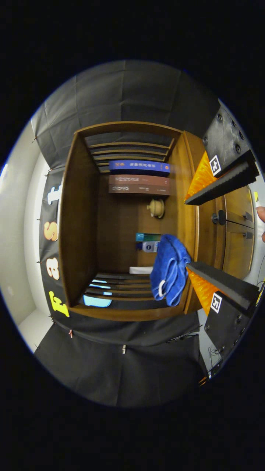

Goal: Pull open the drawer, take out the items inside it, and place them on the countertop above the cabinet.

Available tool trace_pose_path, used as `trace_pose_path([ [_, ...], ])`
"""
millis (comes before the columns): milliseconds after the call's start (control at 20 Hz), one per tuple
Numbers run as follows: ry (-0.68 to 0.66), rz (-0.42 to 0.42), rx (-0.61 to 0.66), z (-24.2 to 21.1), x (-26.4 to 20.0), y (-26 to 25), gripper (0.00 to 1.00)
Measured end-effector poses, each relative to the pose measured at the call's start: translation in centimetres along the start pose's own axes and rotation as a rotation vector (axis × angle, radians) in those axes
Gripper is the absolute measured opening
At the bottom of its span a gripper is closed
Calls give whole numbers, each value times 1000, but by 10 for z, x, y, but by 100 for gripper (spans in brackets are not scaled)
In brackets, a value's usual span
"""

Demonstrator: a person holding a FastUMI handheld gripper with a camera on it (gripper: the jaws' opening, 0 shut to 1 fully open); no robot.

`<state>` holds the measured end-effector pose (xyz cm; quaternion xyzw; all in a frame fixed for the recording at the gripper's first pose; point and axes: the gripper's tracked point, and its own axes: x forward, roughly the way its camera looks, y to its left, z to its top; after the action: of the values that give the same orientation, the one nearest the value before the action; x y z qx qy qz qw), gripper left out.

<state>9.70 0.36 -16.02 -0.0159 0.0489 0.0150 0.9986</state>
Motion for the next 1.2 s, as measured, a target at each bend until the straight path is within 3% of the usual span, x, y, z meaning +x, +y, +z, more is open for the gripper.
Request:
trace_pose_path([
  [200,51,-3,-8,-57,22,-4,99],
  [600,92,-71,32,-113,70,-28,98],
  [700,113,-82,38,-125,79,-34,91],
  [900,145,-77,46,-137,85,-37,51],
  [1050,138,-73,23,-137,84,-41,45],
  [1150,153,-75,22,-138,80,-41,31],
  [1200,156,-74,25,-139,75,-40,31],
])
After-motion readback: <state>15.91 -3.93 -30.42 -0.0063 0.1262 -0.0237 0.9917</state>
